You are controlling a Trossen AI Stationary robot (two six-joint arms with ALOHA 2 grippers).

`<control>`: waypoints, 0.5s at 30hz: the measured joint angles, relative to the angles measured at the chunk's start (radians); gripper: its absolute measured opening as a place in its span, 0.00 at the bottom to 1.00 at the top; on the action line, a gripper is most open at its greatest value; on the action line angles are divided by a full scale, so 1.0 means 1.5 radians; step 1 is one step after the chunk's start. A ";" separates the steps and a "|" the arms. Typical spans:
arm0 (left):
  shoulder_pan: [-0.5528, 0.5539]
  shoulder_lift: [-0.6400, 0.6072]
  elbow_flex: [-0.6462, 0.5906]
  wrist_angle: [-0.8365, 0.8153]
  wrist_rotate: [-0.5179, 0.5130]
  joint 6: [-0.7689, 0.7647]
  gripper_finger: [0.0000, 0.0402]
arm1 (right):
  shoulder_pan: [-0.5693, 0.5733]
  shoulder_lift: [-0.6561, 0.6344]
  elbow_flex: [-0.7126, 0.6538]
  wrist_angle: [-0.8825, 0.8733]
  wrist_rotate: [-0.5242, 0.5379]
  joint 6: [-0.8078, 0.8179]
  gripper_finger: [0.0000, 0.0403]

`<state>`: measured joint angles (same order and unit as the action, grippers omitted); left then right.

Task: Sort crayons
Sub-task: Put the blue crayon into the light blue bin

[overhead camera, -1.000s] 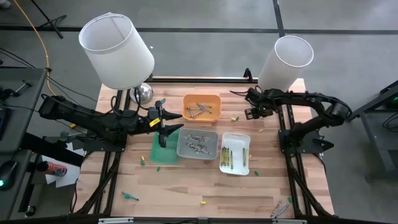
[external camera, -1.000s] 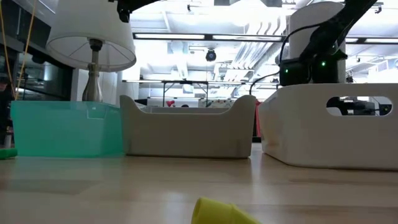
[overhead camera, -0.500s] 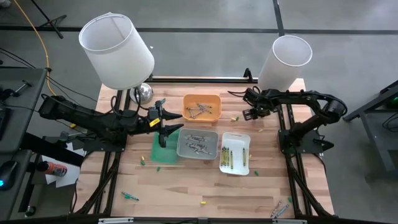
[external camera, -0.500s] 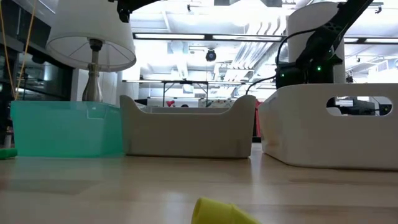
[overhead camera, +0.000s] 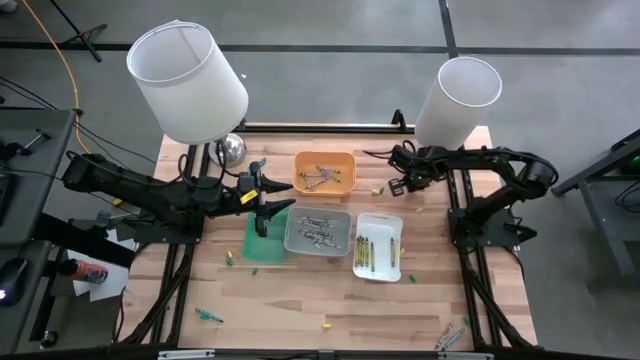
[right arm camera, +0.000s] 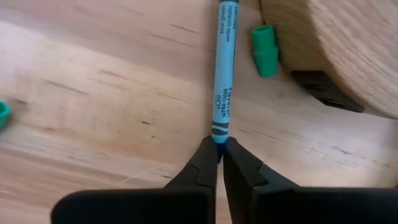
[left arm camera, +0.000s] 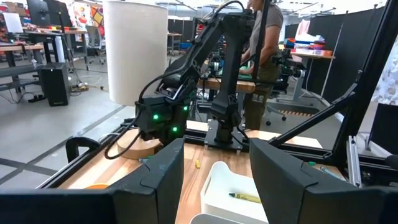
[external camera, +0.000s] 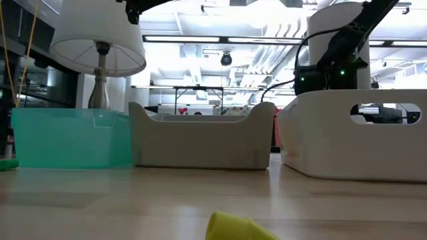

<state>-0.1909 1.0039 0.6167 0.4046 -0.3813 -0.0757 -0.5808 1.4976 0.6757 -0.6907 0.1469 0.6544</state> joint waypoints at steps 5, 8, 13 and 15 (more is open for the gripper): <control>0.000 0.000 0.000 0.001 0.000 0.000 0.42 | 0.049 -0.026 -0.003 -0.003 -0.002 0.016 0.00; 0.000 0.000 0.000 0.007 0.000 -0.014 0.42 | 0.090 -0.069 -0.003 0.005 -0.020 0.035 0.00; 0.000 0.000 0.000 0.005 0.000 -0.017 0.42 | 0.178 -0.149 -0.003 0.046 0.005 0.088 0.00; 0.000 0.000 0.000 0.002 0.000 -0.017 0.42 | 0.217 -0.178 -0.003 0.080 0.031 0.105 0.00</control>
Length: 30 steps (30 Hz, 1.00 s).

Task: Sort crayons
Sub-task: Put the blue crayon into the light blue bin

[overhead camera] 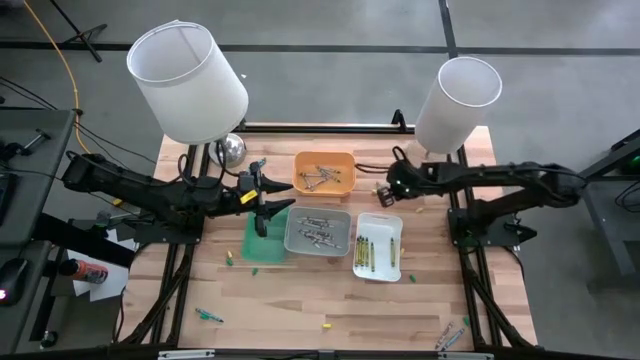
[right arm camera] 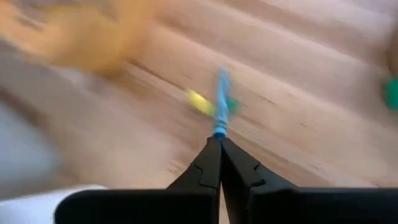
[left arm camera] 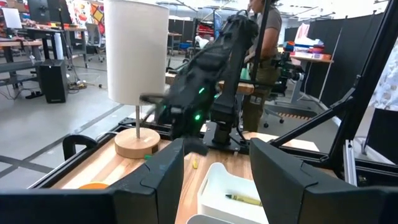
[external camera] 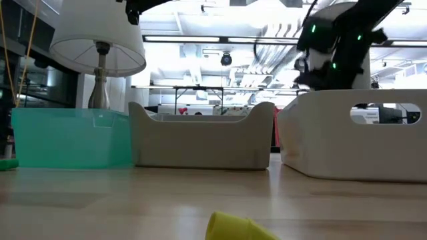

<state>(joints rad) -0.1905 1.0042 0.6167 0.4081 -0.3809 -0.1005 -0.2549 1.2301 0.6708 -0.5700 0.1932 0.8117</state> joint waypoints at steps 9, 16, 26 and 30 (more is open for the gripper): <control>0.000 0.000 0.000 0.000 0.000 -0.001 0.42 | 0.150 -0.071 0.001 0.174 0.108 0.076 0.00; 0.002 0.000 0.000 0.000 0.000 -0.001 0.42 | 0.171 -0.075 0.002 0.203 0.125 0.086 0.00; 0.014 0.000 0.000 0.000 -0.001 -0.001 0.42 | 0.160 -0.075 0.002 0.204 0.088 0.087 0.00; 0.014 0.000 0.000 0.000 -0.001 -0.001 0.42 | 0.154 -0.075 0.002 0.210 0.049 0.086 0.00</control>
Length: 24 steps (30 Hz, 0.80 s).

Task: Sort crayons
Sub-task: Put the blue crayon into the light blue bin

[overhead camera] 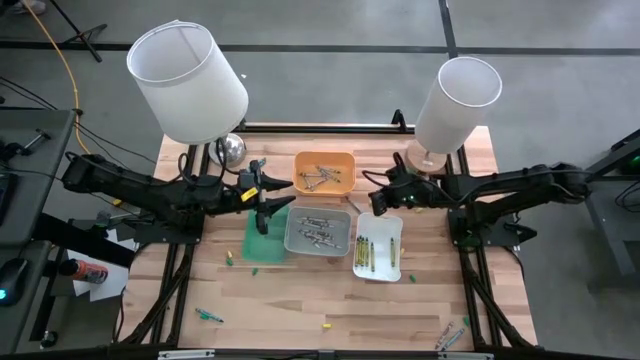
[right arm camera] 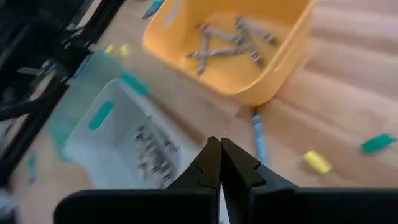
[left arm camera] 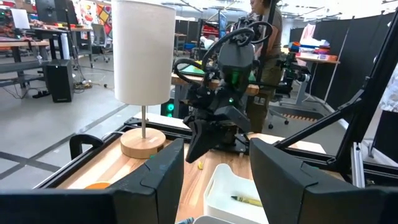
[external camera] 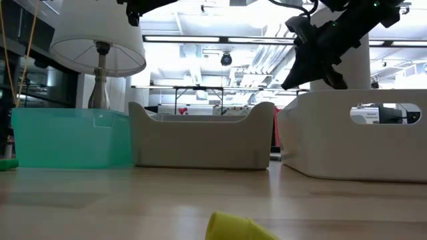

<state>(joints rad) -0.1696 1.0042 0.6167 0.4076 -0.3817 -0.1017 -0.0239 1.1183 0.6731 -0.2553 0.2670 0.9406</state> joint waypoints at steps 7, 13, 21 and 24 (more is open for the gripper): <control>0.000 0.000 0.000 0.000 0.000 0.000 0.42 | -0.075 0.058 0.001 0.045 -0.204 -0.001 0.03; 0.000 0.000 0.000 -0.003 0.000 0.000 0.42 | -0.105 0.165 0.057 0.014 -0.289 -0.040 0.00; 0.000 0.000 0.000 -0.007 0.000 -0.001 0.42 | -0.130 0.317 0.233 -0.186 -0.283 -0.200 0.00; 0.000 0.000 0.000 -0.012 0.000 -0.002 0.42 | -0.139 0.362 0.254 -0.200 -0.322 -0.237 0.00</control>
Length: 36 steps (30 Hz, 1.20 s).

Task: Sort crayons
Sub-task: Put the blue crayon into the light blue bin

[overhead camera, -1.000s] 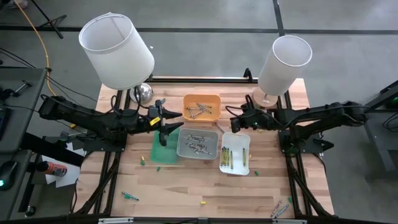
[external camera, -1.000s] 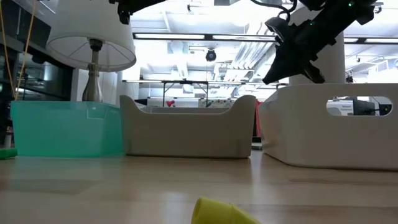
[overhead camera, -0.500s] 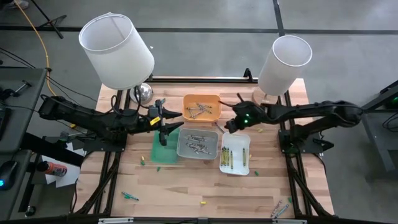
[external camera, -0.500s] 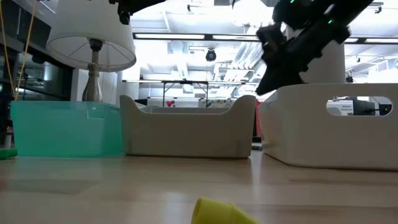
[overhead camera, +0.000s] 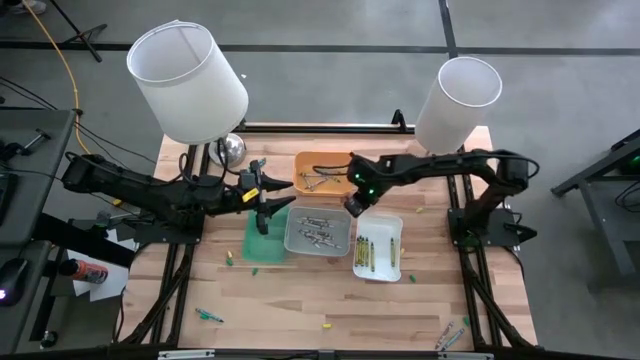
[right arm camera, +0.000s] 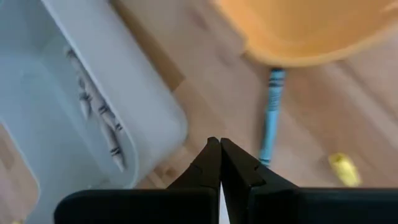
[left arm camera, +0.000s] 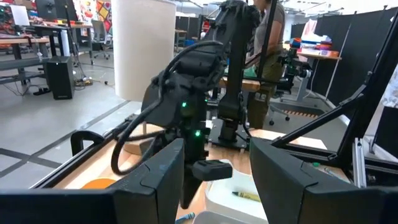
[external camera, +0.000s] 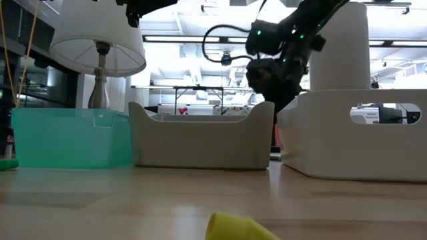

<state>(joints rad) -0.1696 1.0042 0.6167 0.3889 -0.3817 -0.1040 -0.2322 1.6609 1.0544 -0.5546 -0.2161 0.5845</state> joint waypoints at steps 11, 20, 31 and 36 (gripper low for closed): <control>0.000 0.000 0.000 -0.003 0.000 0.001 0.42 | -0.003 0.046 -0.028 0.052 -0.015 0.008 0.00; 0.000 0.000 0.000 -0.005 0.000 0.001 0.42 | -0.003 0.082 -0.029 0.060 0.003 -0.004 0.00; 0.000 0.000 0.000 -0.008 0.000 0.001 0.42 | -0.003 0.098 -0.029 0.065 0.037 -0.004 0.00; 0.000 0.000 0.000 -0.008 0.000 0.001 0.42 | -0.006 0.097 -0.029 0.061 0.062 -0.004 0.00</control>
<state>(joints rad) -0.1696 1.0042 0.6167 0.3767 -0.3817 -0.1017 -0.2405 1.8069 1.0107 -0.4637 -0.1232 0.5785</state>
